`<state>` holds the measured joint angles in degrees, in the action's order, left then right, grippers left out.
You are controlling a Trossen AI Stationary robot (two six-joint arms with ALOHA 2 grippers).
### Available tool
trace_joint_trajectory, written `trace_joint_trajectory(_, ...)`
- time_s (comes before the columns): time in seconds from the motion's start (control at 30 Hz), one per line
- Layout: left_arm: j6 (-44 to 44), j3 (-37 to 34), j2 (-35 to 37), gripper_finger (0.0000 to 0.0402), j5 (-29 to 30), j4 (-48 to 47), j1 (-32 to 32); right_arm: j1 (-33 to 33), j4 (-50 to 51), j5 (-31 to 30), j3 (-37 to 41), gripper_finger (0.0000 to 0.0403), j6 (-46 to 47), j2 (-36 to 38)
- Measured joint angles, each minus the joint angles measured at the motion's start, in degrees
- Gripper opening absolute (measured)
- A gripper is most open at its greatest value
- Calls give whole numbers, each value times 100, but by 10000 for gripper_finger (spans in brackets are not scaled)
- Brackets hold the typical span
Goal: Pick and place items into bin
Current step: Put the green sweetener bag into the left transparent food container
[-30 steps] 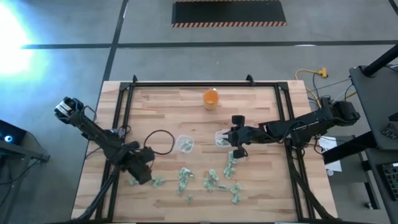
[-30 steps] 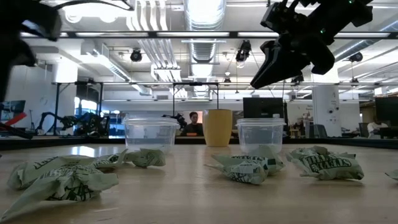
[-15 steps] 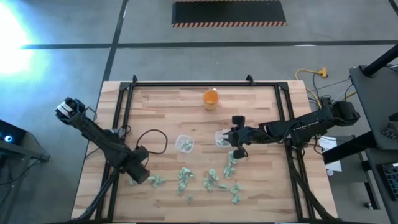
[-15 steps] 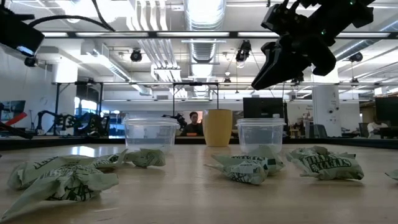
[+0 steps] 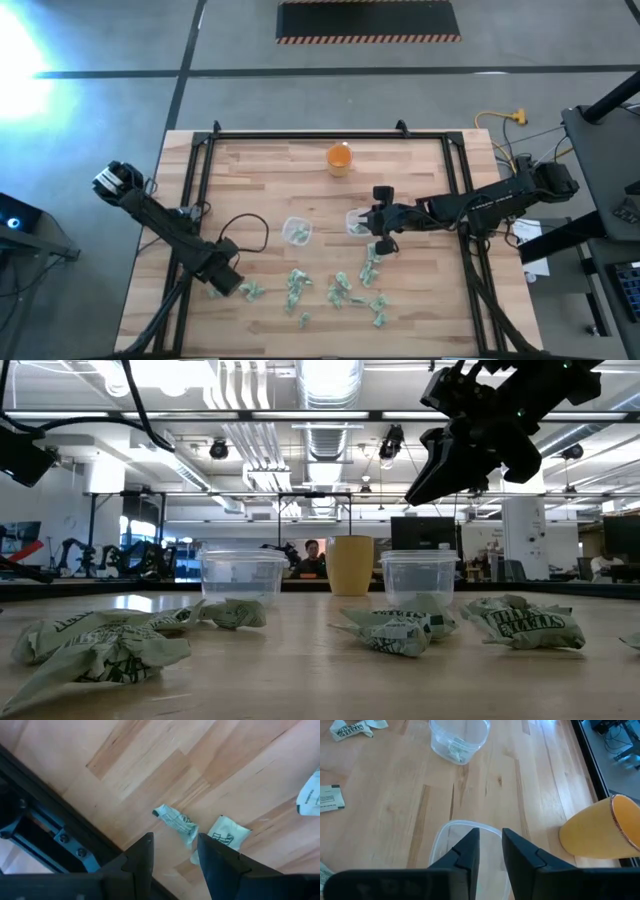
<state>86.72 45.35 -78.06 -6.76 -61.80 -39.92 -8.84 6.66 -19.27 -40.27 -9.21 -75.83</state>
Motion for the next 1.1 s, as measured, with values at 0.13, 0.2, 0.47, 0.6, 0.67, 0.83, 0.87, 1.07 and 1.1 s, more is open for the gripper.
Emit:
trace_joint_trajectory(0.13,-2,-102,-58,135,44,169,0,0,-2,0,0,74,0,0)
trace_joint_trajectory(0.2,-4,-133,-102,135,46,213,0,0,-4,0,0,70,0,0)
trace_joint_trajectory(0.47,-5,-363,-153,135,-4,465,0,0,-4,0,0,67,0,0)
trace_joint_trajectory(0.6,-9,-484,-155,135,-11,791,0,0,-7,0,0,71,0,0)
trace_joint_trajectory(0.67,-8,-523,-155,135,-13,842,0,0,-9,-2,0,73,0,0)
trace_joint_trajectory(0.83,-15,-593,-155,135,-44,900,-5,0,-14,-2,0,75,0,0)
trace_joint_trajectory(0.87,-13,-614,-155,135,-55,910,-5,0,-13,-2,0,74,0,0)
trace_joint_trajectory(1.07,-13,-831,-155,134,-343,1166,-5,0,-11,-2,0,66,0,0)
trace_joint_trajectory(1.1,-11,-853,-151,134,-356,1199,-3,0,-11,-2,0,64,0,0)
